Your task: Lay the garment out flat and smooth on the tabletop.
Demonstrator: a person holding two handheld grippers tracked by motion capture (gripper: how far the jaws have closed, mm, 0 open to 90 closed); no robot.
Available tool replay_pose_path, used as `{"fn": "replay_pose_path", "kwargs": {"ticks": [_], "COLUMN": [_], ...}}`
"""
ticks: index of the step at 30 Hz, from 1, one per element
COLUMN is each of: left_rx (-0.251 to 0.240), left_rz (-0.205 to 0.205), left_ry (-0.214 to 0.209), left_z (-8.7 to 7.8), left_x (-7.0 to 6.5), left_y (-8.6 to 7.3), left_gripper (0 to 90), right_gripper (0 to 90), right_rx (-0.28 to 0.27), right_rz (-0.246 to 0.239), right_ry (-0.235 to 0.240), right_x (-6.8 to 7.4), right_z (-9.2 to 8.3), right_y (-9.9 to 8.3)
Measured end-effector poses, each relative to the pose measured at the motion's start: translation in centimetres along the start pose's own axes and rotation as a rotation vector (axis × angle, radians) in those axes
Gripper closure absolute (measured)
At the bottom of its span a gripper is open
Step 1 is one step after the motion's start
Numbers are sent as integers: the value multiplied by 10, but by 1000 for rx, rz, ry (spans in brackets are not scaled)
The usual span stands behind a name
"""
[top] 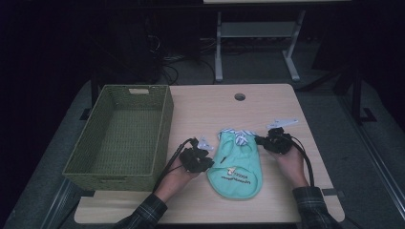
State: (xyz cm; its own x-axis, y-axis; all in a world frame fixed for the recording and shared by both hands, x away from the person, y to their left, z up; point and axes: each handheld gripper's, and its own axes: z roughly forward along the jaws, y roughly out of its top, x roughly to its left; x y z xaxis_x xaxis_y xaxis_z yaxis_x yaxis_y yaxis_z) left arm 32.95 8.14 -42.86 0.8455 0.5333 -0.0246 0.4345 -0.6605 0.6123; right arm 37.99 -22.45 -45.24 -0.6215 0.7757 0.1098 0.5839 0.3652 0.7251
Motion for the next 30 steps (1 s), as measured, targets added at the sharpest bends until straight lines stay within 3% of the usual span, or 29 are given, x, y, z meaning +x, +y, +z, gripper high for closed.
{"fn": "replay_pose_path", "kwargs": {"ticks": [4, 9, 17, 21, 30], "left_rx": [-7, -12, 19, 40, 54], "left_rz": [-8, -1, 18, 33, 63], "left_ry": [3, 6, -4, 3, -11], "left_z": [5, 15, 37, 41, 38], "left_x": [5, 7, 5, 3, -10], "left_y": [7, 14, 12, 9, 7], "left_gripper": [893, 893, 893, 894, 895], "right_gripper": [897, 897, 897, 897, 897], "right_rx": [12, 23, 62, 122, 122], "right_rz": [-18, -50, -74, -106, -118], "right_ry": [37, 41, 96, 72, 53], "right_x": [9, 21, 45, 50, 50], "right_z": [-10, -17, -19, -13, -13], "right_y": [-6, -14, -29, -36, -37]}}
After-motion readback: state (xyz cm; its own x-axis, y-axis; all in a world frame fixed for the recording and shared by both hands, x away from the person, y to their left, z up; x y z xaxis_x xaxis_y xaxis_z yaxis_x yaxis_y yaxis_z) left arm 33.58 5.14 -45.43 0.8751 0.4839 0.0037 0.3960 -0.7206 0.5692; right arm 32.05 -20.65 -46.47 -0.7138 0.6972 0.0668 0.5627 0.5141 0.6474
